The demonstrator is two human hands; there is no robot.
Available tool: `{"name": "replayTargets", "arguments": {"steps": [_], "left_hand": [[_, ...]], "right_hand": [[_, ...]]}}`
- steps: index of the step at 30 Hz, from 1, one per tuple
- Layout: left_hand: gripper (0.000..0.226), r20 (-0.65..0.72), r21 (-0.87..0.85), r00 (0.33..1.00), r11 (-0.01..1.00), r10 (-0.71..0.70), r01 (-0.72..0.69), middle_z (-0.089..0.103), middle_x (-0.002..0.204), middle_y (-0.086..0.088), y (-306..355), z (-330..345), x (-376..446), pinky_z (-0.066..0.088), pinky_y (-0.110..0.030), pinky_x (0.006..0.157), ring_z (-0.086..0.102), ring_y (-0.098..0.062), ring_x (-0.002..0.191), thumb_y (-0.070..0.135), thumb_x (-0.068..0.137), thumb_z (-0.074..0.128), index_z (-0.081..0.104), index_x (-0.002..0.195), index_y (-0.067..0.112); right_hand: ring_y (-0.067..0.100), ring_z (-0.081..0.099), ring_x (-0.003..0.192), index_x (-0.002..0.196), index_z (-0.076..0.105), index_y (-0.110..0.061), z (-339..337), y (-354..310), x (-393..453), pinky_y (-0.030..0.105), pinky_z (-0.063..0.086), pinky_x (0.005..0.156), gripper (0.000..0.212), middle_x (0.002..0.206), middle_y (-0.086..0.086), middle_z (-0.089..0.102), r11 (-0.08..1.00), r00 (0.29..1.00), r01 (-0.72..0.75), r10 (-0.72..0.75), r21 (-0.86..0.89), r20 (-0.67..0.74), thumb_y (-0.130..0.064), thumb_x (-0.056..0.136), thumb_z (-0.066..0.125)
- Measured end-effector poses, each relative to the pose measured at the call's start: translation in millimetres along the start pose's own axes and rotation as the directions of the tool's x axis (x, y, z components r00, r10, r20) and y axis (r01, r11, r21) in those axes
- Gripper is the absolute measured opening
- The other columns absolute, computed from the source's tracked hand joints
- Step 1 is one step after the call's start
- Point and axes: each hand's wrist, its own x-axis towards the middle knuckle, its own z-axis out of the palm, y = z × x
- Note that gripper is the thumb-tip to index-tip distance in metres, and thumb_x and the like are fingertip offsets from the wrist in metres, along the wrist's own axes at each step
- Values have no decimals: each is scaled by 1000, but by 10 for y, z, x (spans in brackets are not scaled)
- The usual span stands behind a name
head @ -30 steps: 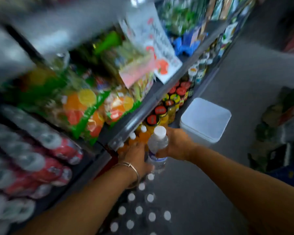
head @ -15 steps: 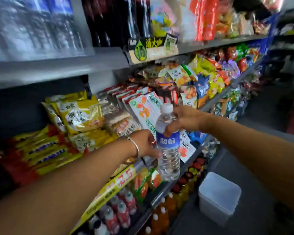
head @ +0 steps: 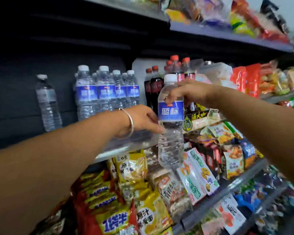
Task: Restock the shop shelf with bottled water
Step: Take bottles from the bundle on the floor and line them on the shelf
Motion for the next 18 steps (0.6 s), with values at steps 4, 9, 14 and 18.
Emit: {"name": "replayTargets", "arguments": {"steps": [4,9,14,18], "left_hand": [[33,-90,-6,993,997,-72,72,68,102,-7,-49,-369,128,50,-33,88,62,-22,96,25,73,76,63,100,9],[15,-219,-88,964,987,-149,132,62,77,-1,-209,-607,293,46,-24,70,55,-14,74,19,75,76,61,77,17],[17,-318,-127,922,973,-223,191,65,85,-13,-346,-714,470,52,-23,67,59,-17,75,21,76,74,60,73,12],[18,-388,-98,875,957,-290,273,63,75,-9,-415,-763,618,54,-26,65,60,-16,68,19,78,73,59,71,10]], "right_hand": [[22,54,80,85,69,-9,-85,-235,434,35,39,77,60,85,13,61,993,996,89,-90,74,13,-42,34,71],[24,59,73,93,69,-3,-79,-305,975,32,46,69,68,82,13,64,978,985,145,-157,150,70,-40,37,75],[22,50,72,75,71,-11,-17,-319,1445,33,37,70,44,77,12,58,965,971,212,-225,155,75,-39,41,73],[13,51,55,66,65,-14,14,-293,1779,23,37,55,18,56,-1,58,959,953,255,-271,126,133,-29,62,74]]}}
